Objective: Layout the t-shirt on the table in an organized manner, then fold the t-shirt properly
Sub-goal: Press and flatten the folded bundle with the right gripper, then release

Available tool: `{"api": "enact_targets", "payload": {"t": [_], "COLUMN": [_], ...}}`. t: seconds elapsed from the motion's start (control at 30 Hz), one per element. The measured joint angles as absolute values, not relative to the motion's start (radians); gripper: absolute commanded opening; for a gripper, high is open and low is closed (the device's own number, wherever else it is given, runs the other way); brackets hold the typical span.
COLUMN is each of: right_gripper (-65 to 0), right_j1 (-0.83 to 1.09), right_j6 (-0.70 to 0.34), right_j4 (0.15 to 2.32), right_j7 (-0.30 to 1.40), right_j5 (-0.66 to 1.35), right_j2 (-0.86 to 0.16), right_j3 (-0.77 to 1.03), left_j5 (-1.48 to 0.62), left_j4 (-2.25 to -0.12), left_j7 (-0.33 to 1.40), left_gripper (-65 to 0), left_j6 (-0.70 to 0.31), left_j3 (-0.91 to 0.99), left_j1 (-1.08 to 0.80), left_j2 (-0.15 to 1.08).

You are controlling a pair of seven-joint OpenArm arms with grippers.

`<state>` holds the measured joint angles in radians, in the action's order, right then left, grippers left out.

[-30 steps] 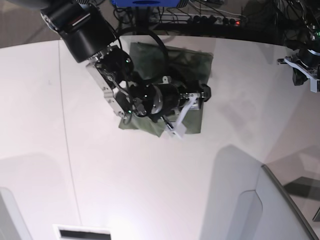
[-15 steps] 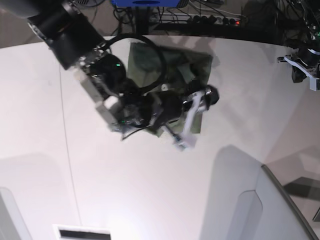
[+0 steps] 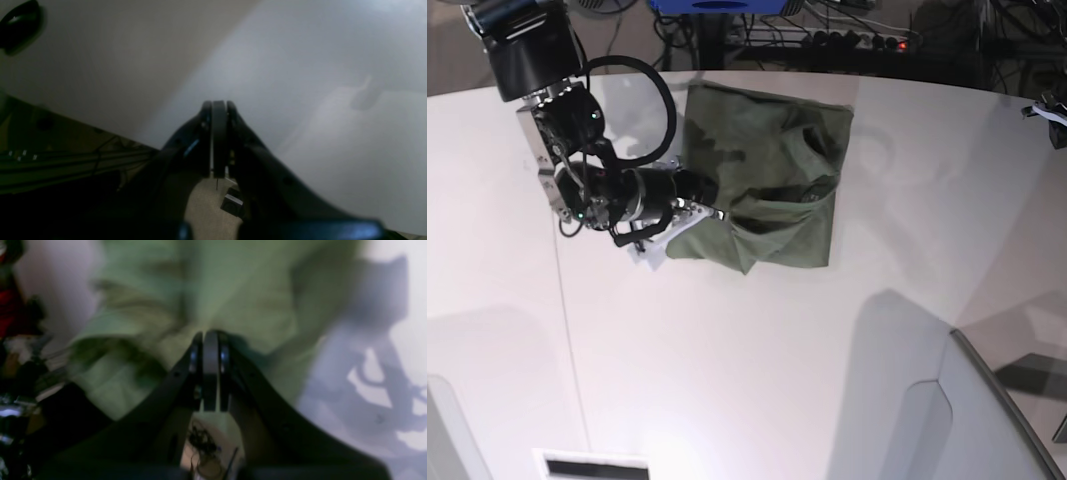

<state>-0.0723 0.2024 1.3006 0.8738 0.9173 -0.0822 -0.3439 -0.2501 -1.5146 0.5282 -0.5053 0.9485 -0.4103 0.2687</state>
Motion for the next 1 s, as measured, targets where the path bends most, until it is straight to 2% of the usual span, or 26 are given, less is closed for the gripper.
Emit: {"api": "enact_targets", "payload": {"t": [0.27,0.47,0.73,0.9,1.0], "right_gripper": [-65.0,-65.0,-65.0,-65.0,-65.0], "right_j1": [-0.110,-0.144,-0.304,-0.410,-0.367], "right_j6": [0.202,0.202,0.201,0.062,0.099], "right_j4": [1.260,1.254,1.101,1.115,1.197], "right_j7": [0.856,0.856,0.854,0.838,0.915], "right_j5": [0.931,0.927,0.928,0.936,0.940], "right_j2": [-0.071,0.001,0.115,0.108,0.079], "right_j3": [-0.345,-0.358,-0.559,-0.720,-0.689], "left_j5": [-0.250,-0.250,-0.250,-0.250,-0.250], "left_j4": [-1.514,-1.514,-1.514,-1.514,-1.514], "left_j7": [0.528,0.528,0.528,0.528,0.529], "left_gripper": [-65.0,-65.0,-65.0,-65.0,-65.0], "left_j6": [-0.505,-0.505,-0.505,-0.506,-0.505], "left_j3": [0.949,0.945,0.946,0.948,0.949], "left_j1": [-0.411,-0.411,-0.411,-0.411,-0.412], "left_j2": [0.268,0.266,0.266,0.266,0.268]}}
